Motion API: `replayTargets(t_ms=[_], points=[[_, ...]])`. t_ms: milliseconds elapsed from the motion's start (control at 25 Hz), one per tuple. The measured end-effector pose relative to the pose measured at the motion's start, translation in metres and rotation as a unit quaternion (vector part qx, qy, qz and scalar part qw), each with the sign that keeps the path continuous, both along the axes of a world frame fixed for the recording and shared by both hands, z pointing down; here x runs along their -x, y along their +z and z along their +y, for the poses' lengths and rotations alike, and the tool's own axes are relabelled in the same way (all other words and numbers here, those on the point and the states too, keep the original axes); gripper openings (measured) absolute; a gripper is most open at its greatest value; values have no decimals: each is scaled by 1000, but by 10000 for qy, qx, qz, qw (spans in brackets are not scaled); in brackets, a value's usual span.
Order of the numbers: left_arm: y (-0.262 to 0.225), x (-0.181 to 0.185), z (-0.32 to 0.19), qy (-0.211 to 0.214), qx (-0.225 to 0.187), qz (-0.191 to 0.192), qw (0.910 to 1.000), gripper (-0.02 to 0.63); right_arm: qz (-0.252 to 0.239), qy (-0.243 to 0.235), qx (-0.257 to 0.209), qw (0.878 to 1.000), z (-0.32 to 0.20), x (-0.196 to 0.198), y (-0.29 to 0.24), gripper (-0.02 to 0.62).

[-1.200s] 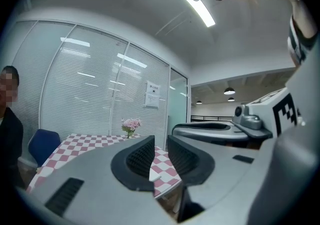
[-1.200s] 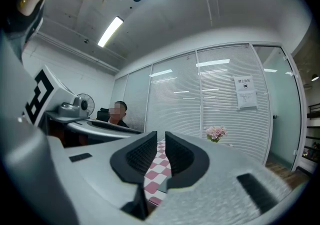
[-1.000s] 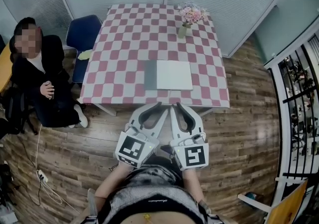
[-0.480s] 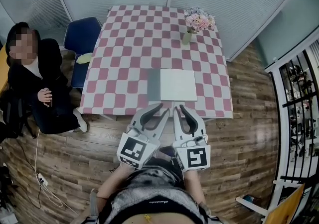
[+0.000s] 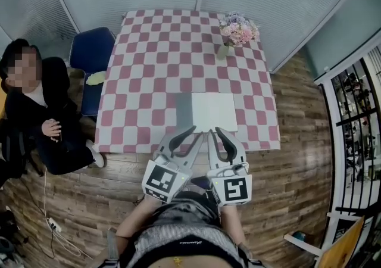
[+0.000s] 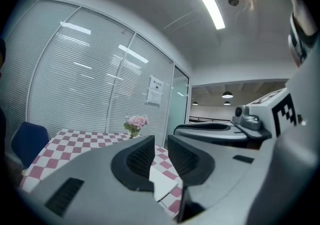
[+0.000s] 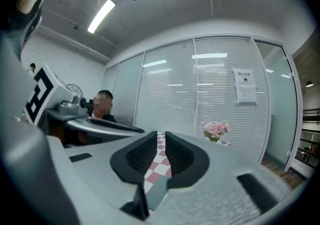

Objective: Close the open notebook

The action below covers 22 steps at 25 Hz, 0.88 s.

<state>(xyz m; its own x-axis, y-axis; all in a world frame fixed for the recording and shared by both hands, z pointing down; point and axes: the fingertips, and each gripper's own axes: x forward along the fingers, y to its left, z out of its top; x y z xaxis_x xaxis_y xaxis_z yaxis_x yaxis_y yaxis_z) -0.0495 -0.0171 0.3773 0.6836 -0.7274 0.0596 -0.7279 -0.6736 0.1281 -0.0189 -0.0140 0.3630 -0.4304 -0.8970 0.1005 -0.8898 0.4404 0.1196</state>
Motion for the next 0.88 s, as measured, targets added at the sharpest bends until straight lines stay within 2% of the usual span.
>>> replayTargets(t_ms=[240, 440, 880], points=[[3, 12, -25, 144, 26, 6, 9999, 63, 46, 84, 63, 9999, -23, 16, 6, 52], [6, 26, -38, 183, -21, 19, 9998, 63, 142, 128, -79, 9998, -36, 27, 5, 52], [9, 34, -49, 147, 140, 42, 9998, 63, 133, 95, 136, 9998, -46, 38, 8, 52]])
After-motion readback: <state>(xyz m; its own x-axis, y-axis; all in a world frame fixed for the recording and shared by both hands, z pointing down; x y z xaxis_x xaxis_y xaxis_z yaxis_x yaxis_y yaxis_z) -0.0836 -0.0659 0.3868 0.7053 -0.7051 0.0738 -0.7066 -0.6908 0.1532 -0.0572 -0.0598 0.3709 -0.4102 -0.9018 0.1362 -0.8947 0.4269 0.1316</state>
